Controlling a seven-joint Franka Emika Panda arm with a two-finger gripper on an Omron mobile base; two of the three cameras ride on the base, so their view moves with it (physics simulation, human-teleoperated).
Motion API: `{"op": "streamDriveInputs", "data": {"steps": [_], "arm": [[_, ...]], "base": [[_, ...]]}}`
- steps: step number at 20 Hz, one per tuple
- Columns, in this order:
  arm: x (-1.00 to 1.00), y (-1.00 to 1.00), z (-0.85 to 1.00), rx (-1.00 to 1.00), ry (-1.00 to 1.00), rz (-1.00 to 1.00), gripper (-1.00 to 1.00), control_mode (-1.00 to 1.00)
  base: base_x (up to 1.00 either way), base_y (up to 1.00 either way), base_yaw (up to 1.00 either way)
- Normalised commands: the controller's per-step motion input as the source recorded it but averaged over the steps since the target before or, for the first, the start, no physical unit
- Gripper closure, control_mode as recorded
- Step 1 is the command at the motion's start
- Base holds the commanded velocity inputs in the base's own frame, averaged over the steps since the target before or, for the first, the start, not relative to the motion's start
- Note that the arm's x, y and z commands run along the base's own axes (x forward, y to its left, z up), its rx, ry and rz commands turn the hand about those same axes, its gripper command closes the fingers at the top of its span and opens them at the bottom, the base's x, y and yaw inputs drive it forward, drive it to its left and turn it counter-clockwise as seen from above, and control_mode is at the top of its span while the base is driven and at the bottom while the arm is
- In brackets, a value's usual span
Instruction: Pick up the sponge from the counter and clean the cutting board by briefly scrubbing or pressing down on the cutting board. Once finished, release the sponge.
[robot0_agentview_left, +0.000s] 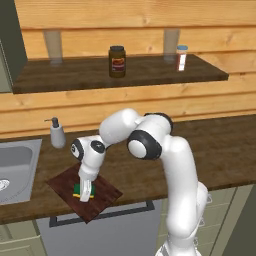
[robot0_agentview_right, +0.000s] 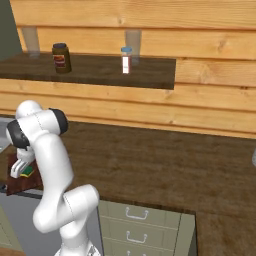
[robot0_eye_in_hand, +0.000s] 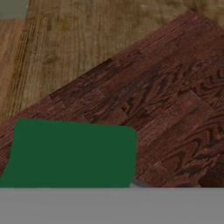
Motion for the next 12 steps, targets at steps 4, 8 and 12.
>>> {"op": "streamDriveInputs", "data": {"steps": [4, 8, 12], "arm": [[1.00, 1.00, -0.68, -0.08, -0.23, -0.24, 1.00, -1.00], [1.00, 1.00, -0.38, 0.04, -0.32, -0.22, 1.00, -1.00], [1.00, 1.00, -0.67, 0.11, -0.19, -0.18, 1.00, -1.00]], "base": [[0.00, 0.00, 0.00], [0.00, 0.00, 0.00], [0.00, 0.00, 0.00]]}}
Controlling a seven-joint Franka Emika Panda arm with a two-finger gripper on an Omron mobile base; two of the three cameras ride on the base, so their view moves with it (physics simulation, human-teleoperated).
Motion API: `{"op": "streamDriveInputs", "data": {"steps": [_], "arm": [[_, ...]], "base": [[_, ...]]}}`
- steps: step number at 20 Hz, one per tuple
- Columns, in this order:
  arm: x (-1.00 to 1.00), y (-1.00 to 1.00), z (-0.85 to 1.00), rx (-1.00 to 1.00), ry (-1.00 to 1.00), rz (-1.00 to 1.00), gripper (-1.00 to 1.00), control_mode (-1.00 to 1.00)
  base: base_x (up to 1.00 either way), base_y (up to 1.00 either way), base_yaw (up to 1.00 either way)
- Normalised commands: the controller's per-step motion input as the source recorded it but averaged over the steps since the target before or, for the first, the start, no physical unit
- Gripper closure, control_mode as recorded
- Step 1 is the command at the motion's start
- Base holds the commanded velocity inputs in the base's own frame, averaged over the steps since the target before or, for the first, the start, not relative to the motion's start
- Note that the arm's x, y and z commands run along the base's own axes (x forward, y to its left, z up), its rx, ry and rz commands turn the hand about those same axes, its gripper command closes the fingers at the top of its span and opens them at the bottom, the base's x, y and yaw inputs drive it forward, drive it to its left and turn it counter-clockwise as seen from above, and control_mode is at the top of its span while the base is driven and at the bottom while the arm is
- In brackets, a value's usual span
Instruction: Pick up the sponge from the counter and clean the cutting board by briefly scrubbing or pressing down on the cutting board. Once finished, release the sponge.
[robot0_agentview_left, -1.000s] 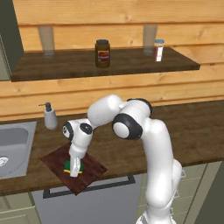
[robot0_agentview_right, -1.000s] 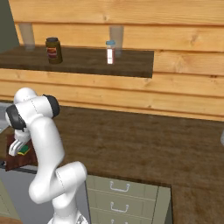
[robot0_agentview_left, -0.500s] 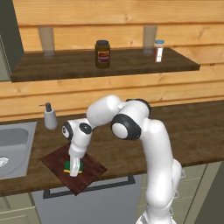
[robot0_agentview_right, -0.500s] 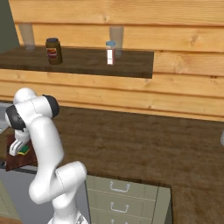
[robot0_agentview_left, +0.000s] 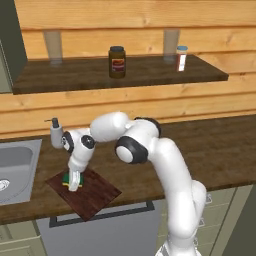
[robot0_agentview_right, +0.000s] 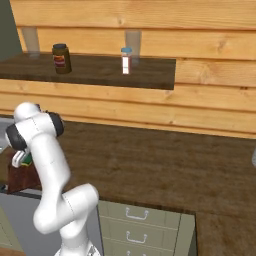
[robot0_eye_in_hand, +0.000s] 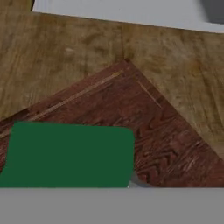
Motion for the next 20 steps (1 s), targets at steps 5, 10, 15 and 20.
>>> {"op": "streamDriveInputs", "data": {"steps": [5, 10, 15, 20], "arm": [[1.00, 0.86, -0.88, 0.21, -0.12, -0.15, 1.00, -1.00], [1.00, 0.56, -0.86, 0.34, -0.13, -0.09, 1.00, -1.00], [1.00, 0.04, -0.63, 0.43, -0.12, -0.05, 1.00, -1.00], [1.00, -1.00, -0.02, 0.36, 0.05, -0.05, 1.00, -1.00]], "base": [[0.00, 0.00, 0.00], [0.00, 0.00, 0.00], [0.00, 0.00, 0.00], [0.00, 0.00, 0.00]]}}
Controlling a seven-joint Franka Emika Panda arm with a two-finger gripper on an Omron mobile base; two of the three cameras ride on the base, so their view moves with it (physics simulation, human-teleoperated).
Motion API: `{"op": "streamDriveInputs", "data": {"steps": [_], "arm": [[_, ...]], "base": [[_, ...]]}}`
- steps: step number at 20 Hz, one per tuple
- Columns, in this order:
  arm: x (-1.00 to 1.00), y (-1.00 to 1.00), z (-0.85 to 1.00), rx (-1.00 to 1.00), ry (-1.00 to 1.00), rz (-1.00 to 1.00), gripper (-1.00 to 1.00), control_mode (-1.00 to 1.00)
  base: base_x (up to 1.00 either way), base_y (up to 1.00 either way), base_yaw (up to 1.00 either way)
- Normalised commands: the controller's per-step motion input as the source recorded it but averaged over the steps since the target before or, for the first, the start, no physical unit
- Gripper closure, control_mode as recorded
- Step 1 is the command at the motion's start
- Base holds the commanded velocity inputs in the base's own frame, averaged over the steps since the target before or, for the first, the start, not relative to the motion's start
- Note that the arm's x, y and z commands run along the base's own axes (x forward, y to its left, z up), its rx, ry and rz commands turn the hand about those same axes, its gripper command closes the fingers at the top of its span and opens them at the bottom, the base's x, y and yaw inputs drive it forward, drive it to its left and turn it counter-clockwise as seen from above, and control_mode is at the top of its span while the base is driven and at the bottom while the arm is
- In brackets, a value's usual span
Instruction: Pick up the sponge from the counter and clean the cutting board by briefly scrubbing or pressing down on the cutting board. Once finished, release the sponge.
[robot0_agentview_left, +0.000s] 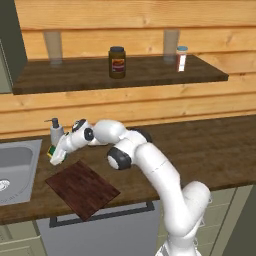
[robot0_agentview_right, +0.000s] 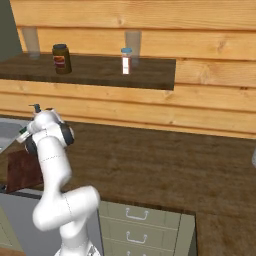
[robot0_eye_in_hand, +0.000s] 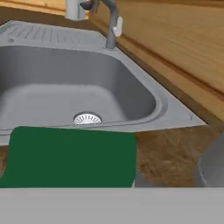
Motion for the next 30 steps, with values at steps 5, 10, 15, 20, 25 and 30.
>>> {"op": "streamDriveInputs", "data": {"steps": [5, 10, 15, 20, 25, 30], "arm": [[0.93, -1.00, 0.65, 0.03, 0.40, -0.29, 1.00, -1.00], [0.53, -1.00, 0.65, -0.07, 0.55, -0.47, 1.00, -1.00], [0.16, -1.00, 0.26, 0.03, 0.28, -0.48, -1.00, -1.00], [0.00, -1.00, -0.13, 0.18, 0.03, -0.46, -1.00, -1.00], [-0.33, -1.00, -0.03, 0.10, 0.04, -0.42, -1.00, -1.00], [-0.98, -1.00, 0.00, -0.06, 0.19, -0.18, -1.00, -1.00]], "base": [[0.00, 0.00, 0.00], [0.00, 0.00, 0.00], [0.00, 0.00, 0.00], [0.00, 0.00, 0.00], [0.00, 0.00, 0.00], [0.00, 0.00, 0.00]]}}
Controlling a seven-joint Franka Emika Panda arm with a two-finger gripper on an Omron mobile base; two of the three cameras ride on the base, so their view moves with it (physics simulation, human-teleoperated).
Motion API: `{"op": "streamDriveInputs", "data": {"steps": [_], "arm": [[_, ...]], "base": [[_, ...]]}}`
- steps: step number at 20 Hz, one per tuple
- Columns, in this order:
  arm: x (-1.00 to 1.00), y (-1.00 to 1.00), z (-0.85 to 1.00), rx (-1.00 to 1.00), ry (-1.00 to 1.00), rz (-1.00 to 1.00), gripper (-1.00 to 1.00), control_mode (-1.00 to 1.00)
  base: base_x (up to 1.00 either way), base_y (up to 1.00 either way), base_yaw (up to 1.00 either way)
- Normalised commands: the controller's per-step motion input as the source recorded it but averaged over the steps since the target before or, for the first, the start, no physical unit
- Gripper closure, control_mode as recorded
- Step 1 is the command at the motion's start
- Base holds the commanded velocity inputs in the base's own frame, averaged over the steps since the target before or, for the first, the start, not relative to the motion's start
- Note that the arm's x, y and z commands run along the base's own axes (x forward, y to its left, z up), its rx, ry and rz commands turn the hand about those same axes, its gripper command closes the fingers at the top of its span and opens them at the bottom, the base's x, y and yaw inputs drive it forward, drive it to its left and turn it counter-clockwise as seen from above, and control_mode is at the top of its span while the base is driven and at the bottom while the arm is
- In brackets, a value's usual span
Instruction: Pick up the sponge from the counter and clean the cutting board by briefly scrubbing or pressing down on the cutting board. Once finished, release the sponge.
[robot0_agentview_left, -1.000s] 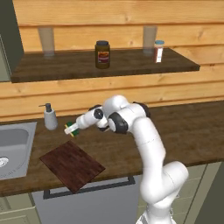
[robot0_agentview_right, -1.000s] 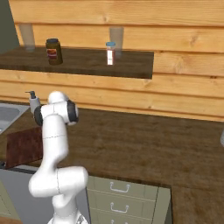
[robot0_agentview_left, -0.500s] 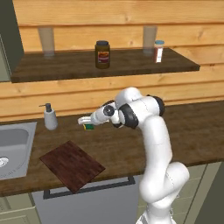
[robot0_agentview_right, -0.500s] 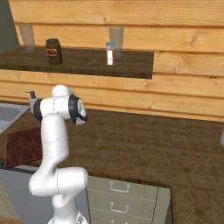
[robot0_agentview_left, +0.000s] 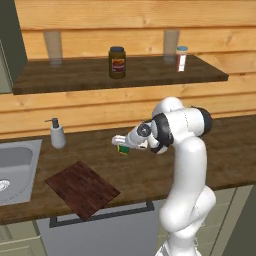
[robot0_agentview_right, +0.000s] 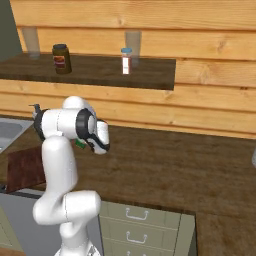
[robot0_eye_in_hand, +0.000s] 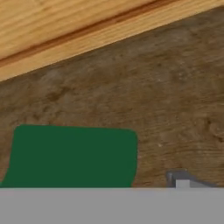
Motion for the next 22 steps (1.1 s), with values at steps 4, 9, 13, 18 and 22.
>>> {"op": "streamDriveInputs", "data": {"steps": [4, 9, 13, 18, 22], "arm": [[-1.00, -0.99, 0.00, -0.03, 0.24, -0.01, -1.00, -1.00], [-1.00, -0.51, -0.05, -0.25, 0.29, 0.06, -1.00, -1.00], [-1.00, -0.01, -0.80, -0.58, 0.51, 0.15, -1.00, -1.00], [-0.91, 0.00, -0.37, -0.35, 0.35, 0.13, -1.00, -1.00], [-0.63, 0.36, -0.21, 0.00, 0.15, 0.07, -1.00, -1.00]], "base": [[0.00, 0.00, 0.00], [0.00, 0.00, 0.00], [0.00, 0.00, 0.00], [0.00, 0.00, 0.00], [0.00, 0.00, 0.00]]}}
